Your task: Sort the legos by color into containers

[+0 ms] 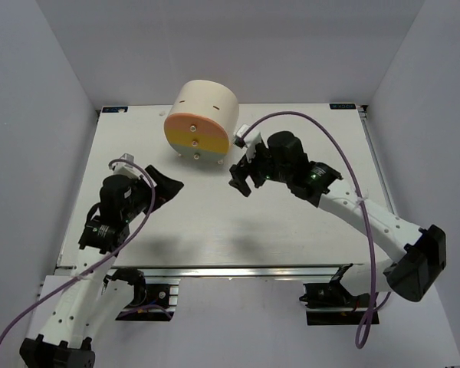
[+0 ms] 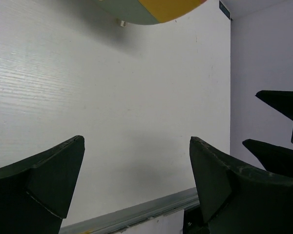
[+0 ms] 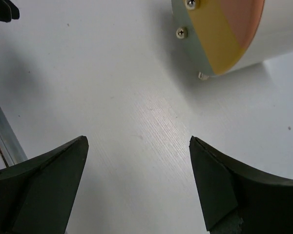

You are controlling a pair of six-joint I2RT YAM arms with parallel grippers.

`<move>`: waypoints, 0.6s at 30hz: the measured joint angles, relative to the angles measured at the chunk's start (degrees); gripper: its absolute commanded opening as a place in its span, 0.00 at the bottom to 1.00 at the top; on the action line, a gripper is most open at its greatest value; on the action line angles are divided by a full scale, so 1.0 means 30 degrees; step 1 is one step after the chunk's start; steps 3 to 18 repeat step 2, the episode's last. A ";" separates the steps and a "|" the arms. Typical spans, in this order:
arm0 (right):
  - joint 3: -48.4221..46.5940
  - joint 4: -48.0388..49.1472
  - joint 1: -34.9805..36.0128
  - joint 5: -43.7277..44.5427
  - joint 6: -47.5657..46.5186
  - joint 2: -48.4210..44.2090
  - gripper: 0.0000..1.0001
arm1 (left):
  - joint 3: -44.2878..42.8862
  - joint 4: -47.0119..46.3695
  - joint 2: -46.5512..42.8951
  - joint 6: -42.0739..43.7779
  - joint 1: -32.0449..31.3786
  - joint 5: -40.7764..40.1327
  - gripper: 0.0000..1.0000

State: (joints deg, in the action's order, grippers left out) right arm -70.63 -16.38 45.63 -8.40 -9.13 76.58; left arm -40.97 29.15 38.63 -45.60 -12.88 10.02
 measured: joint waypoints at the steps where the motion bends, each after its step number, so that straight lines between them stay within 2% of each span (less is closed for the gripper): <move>1: 0.0197 -0.0160 -0.0066 0.0117 0.0080 -0.0095 0.89 | -0.0015 -0.0277 0.0321 0.0138 0.0000 0.0233 0.98; 18: 0.0393 -0.0182 -0.0117 0.0160 0.0146 -0.0146 0.89 | -0.0051 -0.0474 0.0605 0.0291 0.0000 0.0452 0.98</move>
